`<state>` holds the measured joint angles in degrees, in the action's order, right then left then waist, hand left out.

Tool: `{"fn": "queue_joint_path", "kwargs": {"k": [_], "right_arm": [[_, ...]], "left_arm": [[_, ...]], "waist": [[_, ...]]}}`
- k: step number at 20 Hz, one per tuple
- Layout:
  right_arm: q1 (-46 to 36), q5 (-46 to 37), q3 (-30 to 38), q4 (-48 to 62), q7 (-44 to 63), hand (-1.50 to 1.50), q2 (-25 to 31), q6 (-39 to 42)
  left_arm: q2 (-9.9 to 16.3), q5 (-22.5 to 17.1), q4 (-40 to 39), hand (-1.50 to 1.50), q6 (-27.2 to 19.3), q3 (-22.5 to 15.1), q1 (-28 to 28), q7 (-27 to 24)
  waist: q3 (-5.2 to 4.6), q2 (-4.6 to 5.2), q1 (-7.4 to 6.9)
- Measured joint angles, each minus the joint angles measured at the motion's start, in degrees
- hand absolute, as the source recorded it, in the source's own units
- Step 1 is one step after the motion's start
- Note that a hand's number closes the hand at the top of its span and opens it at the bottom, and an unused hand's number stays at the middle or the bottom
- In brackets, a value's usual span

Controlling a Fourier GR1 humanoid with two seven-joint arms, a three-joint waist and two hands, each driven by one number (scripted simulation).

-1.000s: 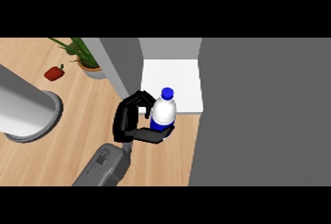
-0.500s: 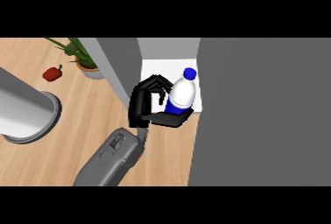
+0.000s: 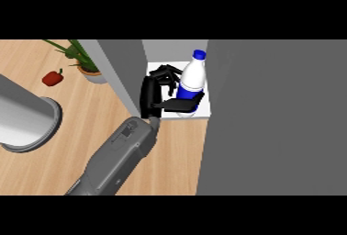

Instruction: Pick up the bottled water, place it into the cabinet and close the cabinet

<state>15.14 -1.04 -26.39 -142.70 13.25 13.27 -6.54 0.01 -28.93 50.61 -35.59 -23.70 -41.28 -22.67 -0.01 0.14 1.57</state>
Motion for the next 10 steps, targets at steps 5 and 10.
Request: {"fn": "queue_joint_path", "kwargs": {"k": [5, 10], "right_arm": [[1.48, 0.79, 1.39, -0.05, -0.95, -1.50, 0.34, 1.03], [3.65, 1.43, 2.07, 0.31, -3.72, -1.50, 0.82, 2.47]], "left_arm": [[0.00, -3.17, -8.45, 1.50, -0.70, 2.00, -4.65, -2.49], [-0.01, -4.64, -17.02, 1.50, -1.72, 3.38, -8.91, -5.48]], "waist": [[0.00, 0.14, 0.49], [0.01, 0.26, 0.85]]}}
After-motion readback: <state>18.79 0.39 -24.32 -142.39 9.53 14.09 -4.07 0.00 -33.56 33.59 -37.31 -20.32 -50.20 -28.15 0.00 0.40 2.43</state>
